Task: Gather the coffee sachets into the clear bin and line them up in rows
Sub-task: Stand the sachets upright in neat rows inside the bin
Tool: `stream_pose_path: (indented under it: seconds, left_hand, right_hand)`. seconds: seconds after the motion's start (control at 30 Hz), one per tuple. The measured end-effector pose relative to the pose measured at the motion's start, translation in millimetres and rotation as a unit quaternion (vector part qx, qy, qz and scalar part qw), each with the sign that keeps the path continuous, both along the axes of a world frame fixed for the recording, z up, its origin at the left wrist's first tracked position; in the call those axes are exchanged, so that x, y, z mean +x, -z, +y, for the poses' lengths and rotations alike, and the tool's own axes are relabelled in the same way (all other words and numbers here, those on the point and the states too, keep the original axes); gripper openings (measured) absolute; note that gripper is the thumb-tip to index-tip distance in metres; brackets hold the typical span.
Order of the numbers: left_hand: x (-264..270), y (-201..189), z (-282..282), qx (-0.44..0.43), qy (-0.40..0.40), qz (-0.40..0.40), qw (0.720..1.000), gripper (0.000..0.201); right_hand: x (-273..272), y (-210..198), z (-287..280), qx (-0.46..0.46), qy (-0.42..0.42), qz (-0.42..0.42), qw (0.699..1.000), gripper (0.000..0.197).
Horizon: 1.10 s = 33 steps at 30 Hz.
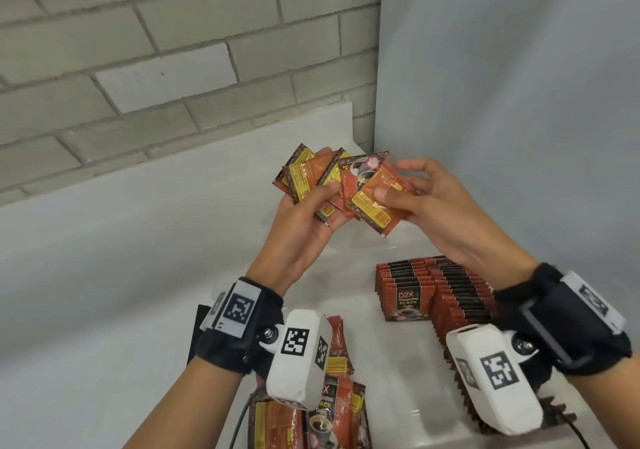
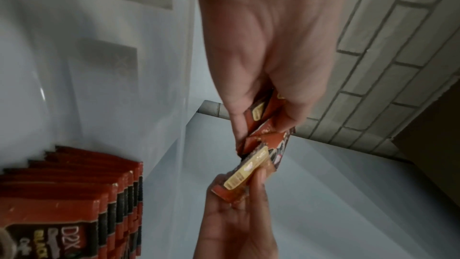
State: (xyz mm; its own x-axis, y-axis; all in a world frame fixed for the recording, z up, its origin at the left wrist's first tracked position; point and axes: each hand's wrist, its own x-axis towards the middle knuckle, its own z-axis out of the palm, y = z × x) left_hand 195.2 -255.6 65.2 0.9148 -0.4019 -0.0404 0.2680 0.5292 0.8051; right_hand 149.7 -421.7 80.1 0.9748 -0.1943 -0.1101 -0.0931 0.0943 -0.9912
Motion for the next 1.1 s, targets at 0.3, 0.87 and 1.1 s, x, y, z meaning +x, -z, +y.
stream_pose_path:
  seconds: [0.3, 0.87, 1.1]
  left_hand:
    - [3.3, 0.0, 2.9, -0.034, -0.029, -0.004, 0.999, 0.037]
    - [-1.3, -1.8, 0.4, -0.088, -0.005, -0.008, 0.996, 0.041]
    - [-2.3, 0.8, 0.3, -0.077, 0.008, -0.043, 0.996, 0.038]
  right_hand:
    - [-2.3, 2.8, 1.2, 0.080, -0.118, 0.075, 0.987, 0.037]
    - [1.1, -5.2, 0.3, 0.217, -0.007, 0.048, 0.975, 0.035]
    - [1.3, -0.7, 2.9, 0.184, -0.056, 0.064, 0.979, 0.041]
